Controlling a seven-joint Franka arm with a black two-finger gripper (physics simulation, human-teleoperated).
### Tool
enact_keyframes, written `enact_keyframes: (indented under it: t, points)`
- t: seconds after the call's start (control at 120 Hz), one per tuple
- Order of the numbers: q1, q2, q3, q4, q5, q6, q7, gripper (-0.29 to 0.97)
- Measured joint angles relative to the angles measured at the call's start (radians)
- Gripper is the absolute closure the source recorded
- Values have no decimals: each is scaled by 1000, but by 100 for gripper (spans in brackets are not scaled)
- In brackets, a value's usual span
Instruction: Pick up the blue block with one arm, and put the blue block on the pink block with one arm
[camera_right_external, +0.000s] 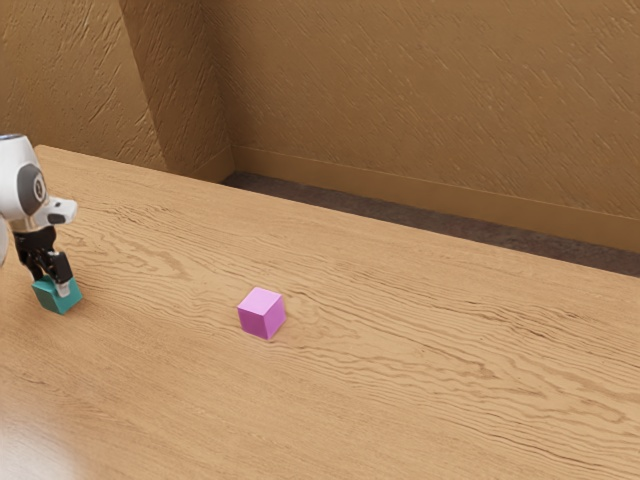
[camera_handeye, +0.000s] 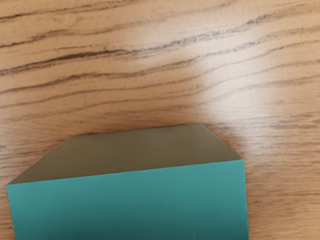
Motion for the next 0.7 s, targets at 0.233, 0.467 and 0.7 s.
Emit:
enact_keyframes:
  t: [0.233, 0.467, 0.7]
  points:
    - [-3, 17, 0, 15, -8, -3, 7, 0]
    - [-4, 24, 0, 16, -14, -2, 11, 6]
    - [-7, 24, 1, 15, -14, 3, 13, 29]
